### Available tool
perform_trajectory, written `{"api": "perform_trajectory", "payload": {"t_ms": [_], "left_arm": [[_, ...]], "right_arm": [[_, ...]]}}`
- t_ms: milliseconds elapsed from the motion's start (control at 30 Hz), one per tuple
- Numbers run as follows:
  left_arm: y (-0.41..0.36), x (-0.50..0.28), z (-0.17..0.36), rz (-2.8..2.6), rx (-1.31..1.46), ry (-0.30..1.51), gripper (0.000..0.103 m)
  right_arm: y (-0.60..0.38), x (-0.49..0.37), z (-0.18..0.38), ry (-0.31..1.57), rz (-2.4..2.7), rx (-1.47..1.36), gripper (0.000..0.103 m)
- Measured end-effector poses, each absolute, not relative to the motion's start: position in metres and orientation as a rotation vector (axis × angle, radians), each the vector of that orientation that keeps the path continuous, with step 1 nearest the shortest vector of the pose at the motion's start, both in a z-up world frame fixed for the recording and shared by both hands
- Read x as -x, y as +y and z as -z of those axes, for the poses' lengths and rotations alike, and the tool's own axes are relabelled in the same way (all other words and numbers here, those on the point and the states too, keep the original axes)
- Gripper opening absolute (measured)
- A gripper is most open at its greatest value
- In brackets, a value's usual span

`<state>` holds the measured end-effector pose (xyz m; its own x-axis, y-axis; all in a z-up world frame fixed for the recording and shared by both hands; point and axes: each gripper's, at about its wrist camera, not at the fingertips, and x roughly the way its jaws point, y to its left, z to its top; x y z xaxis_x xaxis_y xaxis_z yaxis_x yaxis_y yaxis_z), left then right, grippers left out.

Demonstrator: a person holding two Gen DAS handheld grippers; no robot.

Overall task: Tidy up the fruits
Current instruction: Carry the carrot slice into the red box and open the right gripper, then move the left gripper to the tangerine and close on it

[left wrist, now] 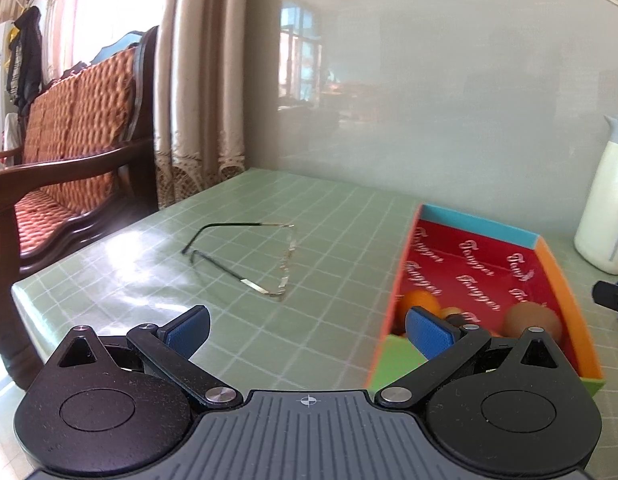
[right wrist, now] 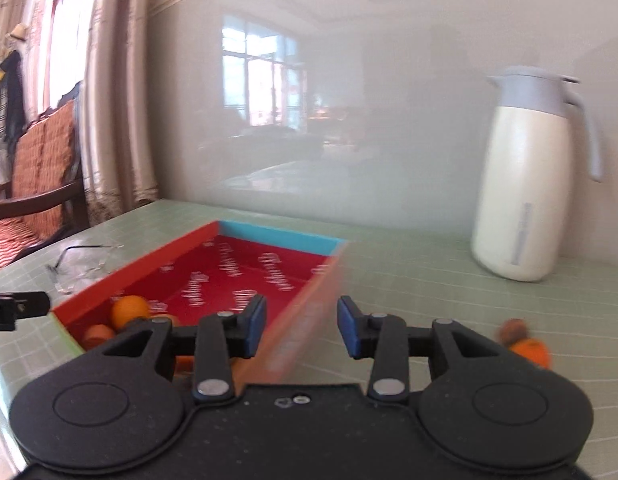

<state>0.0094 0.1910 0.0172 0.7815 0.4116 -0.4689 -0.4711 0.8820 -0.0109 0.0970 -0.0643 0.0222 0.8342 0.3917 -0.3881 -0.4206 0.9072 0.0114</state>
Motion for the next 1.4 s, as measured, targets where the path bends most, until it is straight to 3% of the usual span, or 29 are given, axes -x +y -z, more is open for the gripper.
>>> {"api": "perform_trajectory", "payload": {"t_ms": [1400], "left_arm": [[-0.065, -0.108, -0.010, 0.019, -0.015, 0.475, 0.102]], "right_arm": [[-0.345, -0.089, -0.018, 0.402, 0.155, -0.107, 0.043]]}}
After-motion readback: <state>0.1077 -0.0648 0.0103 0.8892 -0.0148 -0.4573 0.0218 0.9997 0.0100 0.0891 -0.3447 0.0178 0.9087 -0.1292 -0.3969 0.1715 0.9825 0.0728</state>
